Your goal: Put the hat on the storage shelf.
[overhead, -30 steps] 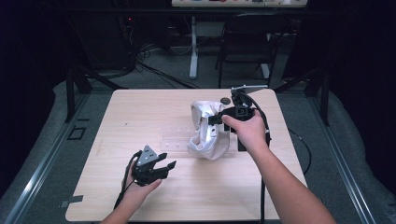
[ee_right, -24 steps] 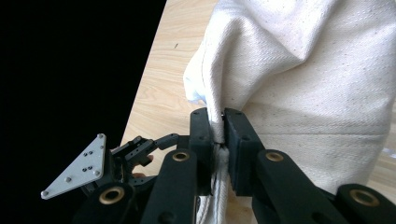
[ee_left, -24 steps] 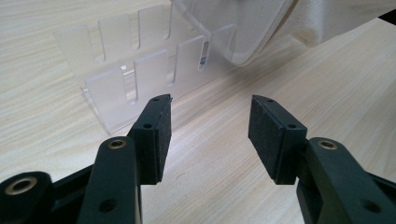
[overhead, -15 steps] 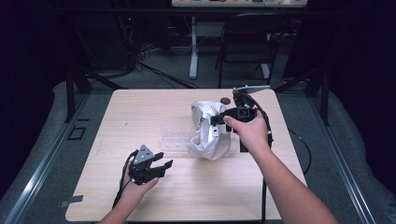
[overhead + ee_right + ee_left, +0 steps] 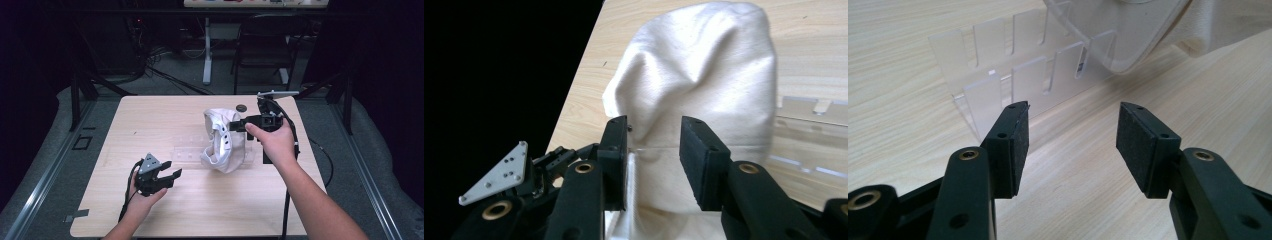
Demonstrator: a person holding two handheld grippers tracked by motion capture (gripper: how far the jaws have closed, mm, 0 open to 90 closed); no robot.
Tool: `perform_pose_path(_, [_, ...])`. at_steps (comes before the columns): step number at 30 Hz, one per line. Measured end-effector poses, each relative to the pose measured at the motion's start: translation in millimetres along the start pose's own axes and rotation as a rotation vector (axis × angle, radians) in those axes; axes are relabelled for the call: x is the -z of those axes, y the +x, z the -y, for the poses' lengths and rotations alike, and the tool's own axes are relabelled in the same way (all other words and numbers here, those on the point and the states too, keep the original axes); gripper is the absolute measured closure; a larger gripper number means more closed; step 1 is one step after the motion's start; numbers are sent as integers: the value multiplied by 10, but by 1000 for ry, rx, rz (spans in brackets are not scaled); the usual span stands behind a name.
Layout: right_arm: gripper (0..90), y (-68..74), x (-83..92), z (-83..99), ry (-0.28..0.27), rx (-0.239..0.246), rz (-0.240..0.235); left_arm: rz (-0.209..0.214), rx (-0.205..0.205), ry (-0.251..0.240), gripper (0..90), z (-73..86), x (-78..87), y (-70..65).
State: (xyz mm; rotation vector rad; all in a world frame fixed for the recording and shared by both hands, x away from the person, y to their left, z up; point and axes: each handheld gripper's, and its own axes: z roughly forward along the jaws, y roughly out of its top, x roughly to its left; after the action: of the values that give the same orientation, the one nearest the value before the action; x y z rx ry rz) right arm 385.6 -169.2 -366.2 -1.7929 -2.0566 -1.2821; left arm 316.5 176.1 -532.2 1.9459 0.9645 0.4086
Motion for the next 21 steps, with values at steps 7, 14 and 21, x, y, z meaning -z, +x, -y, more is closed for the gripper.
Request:
perform_pose_path(7, [585, -55, 78, 107, -17, 55, 39, -11, 16, 0, 470, 6, 5, 59])
perform_pose_path(14, [549, -128, 132, 259, -35, 118, 80, -23, 30, 4, 462, 20, -3, 96])
perform_pose_path(21, [528, -220, 151, 412, -49, 157, 118, -30, 31, 7, 460, 25, -4, 118])
